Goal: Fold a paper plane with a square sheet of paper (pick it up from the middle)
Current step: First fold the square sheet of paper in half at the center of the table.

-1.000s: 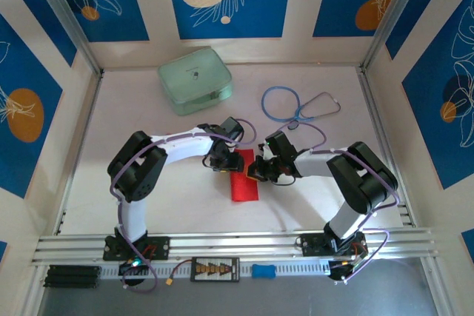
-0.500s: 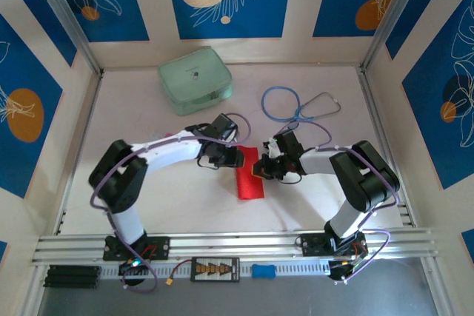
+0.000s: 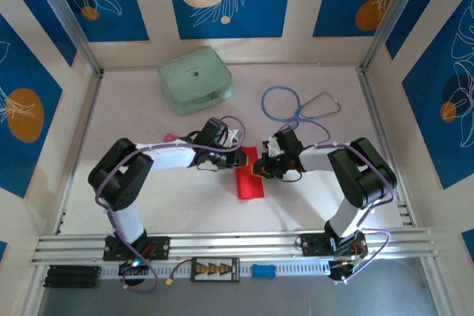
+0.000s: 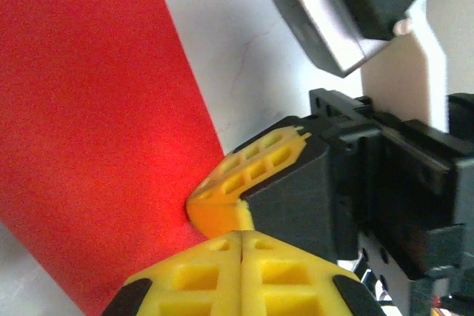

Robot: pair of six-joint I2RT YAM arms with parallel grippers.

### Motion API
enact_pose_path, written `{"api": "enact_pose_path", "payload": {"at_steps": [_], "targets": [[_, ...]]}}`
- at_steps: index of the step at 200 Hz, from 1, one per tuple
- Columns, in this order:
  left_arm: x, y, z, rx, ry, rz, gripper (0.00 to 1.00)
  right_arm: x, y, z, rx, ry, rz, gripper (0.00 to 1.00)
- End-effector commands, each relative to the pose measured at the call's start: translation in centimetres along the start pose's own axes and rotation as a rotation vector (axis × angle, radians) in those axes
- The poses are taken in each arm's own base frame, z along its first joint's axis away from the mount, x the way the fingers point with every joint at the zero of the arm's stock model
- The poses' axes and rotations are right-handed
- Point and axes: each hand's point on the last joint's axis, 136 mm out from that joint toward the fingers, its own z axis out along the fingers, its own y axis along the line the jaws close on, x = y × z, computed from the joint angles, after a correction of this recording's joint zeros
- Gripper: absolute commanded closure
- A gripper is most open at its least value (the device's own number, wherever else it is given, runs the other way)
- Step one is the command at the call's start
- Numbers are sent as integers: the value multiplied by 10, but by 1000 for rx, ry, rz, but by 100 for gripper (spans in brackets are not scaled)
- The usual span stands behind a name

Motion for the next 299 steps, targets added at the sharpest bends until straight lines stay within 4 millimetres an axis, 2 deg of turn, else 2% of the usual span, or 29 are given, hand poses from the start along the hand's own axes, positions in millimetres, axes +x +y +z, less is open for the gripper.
{"api": "enact_pose_path", "payload": {"at_steps": [1, 82, 135, 155, 169, 180, 218, 248, 262, 299], "targets": [[0, -1, 2, 42, 2, -4, 100, 25, -49, 6, 180, 62, 83, 100], [14, 27, 10, 23, 32, -42, 100, 26, -51, 5, 189, 62, 89, 100], [39, 74, 11, -107, 70, -48, 100, 29, -53, 5, 203, 64, 97, 100], [46, 86, 9, -156, 84, -38, 100, 31, -55, 5, 217, 63, 101, 100], [43, 82, 6, -153, 78, -33, 100, 31, -55, 4, 216, 59, 99, 100], [36, 70, 2, -132, 65, -27, 100, 31, -55, 4, 217, 56, 98, 100], [12, 16, -12, -2, 23, -45, 100, 30, -55, 3, 218, 55, 101, 100], [18, -1, -7, 70, 42, -106, 100, 29, -54, 2, 216, 49, 106, 100], [24, 4, -2, 71, 57, -132, 100, 29, -54, 2, 215, 49, 108, 100], [43, 32, 7, 5, 86, -165, 100, 31, -55, 1, 216, 48, 111, 100]]}}
